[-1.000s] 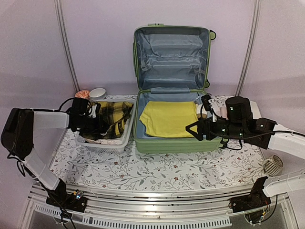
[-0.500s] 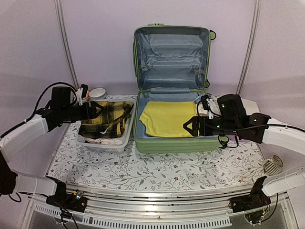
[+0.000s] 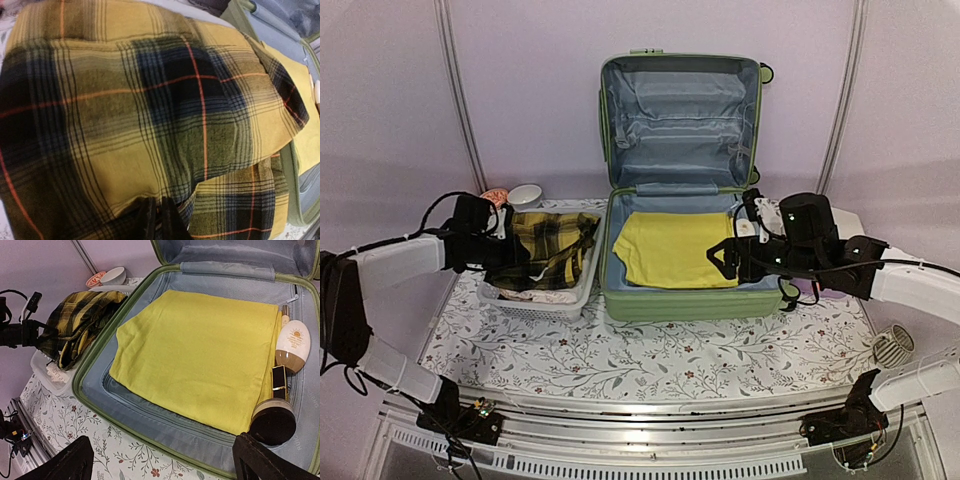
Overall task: Open, take out, and arrange the luggage
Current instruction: Adjust the clothes in the bin.
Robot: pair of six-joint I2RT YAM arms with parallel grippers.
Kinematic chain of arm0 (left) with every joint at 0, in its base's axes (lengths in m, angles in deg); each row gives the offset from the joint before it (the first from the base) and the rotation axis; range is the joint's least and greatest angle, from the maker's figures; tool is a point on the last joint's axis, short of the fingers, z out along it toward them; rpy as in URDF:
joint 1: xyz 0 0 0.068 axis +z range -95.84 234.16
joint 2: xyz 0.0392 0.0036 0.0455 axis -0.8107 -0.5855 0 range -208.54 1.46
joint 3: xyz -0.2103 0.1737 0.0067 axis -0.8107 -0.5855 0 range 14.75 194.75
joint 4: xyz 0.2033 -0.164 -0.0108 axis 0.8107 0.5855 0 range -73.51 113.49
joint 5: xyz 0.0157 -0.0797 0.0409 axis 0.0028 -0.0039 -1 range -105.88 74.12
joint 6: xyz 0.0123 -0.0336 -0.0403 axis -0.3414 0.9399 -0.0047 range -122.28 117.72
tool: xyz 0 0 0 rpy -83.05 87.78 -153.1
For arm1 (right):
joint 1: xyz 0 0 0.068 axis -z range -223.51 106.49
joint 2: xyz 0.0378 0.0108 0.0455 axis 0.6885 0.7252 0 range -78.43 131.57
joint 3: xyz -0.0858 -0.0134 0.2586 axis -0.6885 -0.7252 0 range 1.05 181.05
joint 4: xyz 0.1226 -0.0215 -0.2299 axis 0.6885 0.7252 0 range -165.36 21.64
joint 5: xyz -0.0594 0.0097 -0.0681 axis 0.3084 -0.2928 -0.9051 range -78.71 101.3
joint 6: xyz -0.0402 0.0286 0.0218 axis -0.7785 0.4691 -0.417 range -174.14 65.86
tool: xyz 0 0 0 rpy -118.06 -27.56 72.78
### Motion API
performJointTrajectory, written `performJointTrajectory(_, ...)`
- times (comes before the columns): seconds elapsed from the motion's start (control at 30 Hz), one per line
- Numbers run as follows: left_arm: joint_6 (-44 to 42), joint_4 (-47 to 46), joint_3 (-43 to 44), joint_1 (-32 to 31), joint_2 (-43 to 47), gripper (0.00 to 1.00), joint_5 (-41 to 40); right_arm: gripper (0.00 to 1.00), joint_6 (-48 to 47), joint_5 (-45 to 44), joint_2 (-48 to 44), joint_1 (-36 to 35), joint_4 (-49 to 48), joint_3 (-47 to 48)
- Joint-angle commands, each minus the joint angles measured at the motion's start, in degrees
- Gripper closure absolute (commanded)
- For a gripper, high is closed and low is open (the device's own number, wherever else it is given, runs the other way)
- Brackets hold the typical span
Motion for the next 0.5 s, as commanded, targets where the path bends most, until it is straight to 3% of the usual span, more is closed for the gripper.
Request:
performJointTrajectory(0.0,-0.05,-0.59,4.15,0.28,1.27,0.96,-2.47,0.01,-0.15,-0.99,-0.63,0.37,-2.8,-0.51)
performJointTrajectory(0.03,-0.2,-0.93,4.41,0.18,2.34,1.0,-2.68,0.01,-0.16,-0.96,-0.58,0.37,-2.87,-0.64)
performJointTrajectory(0.2,-0.89,-3.21,6.47,1.71,3.56,1.0,-6.17,0.01,-0.77,-2.16,-0.14,0.36,-2.86,-0.51)
performJointTrajectory(0.47,0.32,-5.97,12.82,5.68,-10.17,1.0,-4.28,0.01,0.64,-1.35,1.37,0.3,-3.77,0.64)
